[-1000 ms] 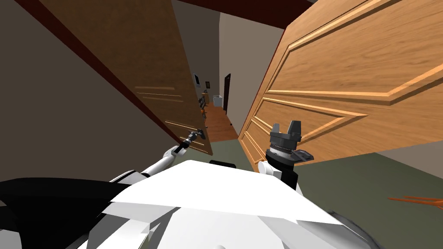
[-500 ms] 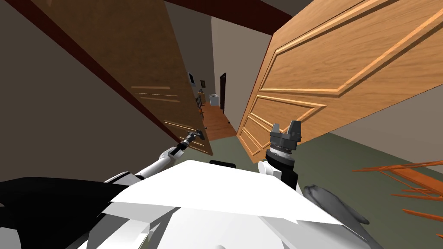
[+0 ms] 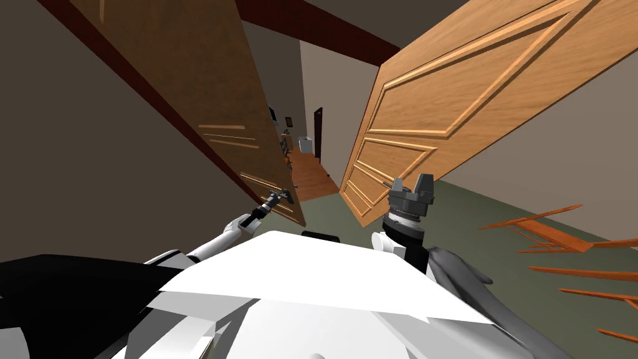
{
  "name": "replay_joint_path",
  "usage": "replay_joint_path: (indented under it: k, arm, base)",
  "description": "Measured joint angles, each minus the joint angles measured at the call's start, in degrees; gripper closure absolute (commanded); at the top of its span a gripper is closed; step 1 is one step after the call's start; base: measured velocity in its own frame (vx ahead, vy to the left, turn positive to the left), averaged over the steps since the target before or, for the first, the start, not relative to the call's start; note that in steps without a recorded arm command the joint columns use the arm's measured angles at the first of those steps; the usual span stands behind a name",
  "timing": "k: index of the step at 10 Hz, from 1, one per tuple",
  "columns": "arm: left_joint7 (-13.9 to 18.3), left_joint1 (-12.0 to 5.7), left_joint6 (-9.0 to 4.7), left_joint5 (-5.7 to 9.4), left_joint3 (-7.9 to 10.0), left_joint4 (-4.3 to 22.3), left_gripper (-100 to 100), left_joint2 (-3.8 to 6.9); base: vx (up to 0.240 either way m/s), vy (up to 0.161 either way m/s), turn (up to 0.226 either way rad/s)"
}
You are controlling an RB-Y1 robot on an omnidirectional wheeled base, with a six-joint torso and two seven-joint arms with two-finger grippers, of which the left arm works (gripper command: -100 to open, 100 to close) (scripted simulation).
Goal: Pull the door open
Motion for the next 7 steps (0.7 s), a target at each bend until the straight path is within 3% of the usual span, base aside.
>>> replay_joint_path:
  k: [5,7]
  arm:
    - [1.1,0.58,-3.04,0.10,-0.69,1.1,100,1.62]
    - [1.7,0.73,-5.07,0.02,-1.29,2.3,100,2.20]
  base:
    - [-0.197,0.111,-0.168]
    - [-0.212,0.108,-0.161]
